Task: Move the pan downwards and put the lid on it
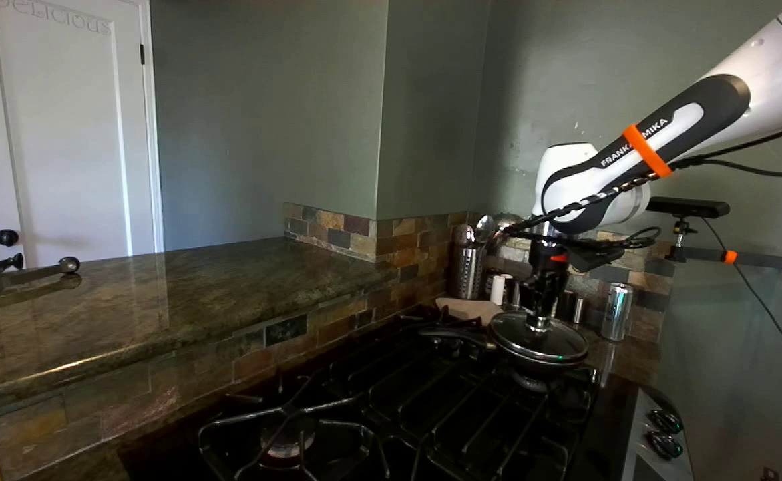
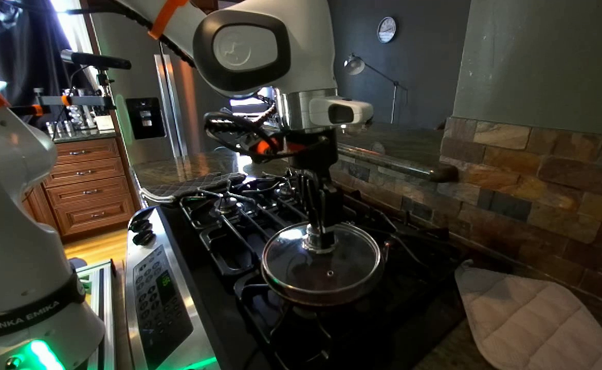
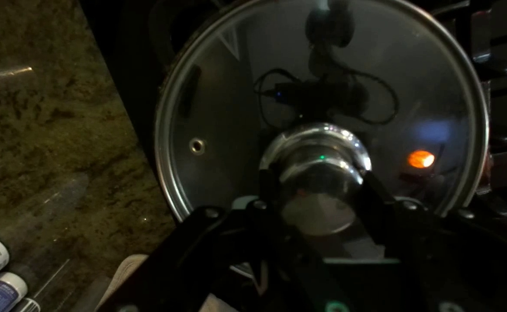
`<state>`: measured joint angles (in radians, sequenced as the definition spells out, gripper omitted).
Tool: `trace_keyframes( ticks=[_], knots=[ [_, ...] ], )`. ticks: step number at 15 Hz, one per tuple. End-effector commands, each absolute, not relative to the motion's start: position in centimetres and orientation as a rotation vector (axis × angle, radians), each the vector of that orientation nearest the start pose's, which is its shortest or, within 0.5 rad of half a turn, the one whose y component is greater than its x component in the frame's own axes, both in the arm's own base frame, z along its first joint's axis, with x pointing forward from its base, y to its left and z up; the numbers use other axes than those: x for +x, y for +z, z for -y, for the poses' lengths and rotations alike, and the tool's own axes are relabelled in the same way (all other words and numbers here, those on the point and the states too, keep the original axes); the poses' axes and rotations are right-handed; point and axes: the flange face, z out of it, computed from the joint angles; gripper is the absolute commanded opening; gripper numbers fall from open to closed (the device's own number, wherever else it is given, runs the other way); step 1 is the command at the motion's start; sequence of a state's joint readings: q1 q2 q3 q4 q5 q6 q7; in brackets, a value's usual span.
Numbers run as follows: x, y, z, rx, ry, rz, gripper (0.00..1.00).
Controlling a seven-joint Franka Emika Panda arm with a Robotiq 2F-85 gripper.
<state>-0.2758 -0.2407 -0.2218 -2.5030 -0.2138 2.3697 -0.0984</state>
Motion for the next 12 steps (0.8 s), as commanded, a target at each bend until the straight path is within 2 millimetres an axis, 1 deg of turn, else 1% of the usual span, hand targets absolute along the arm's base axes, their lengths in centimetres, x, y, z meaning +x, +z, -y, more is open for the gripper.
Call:
trace_keyframes(
  ticks=[1,12],
  knots=[
    [40.22,38.04,22.28,-3.254,-0.131,-0.438,0.23],
    [40.48,37.38,22.02,-3.24,-0.1,-0.421,0.23]
  ],
)
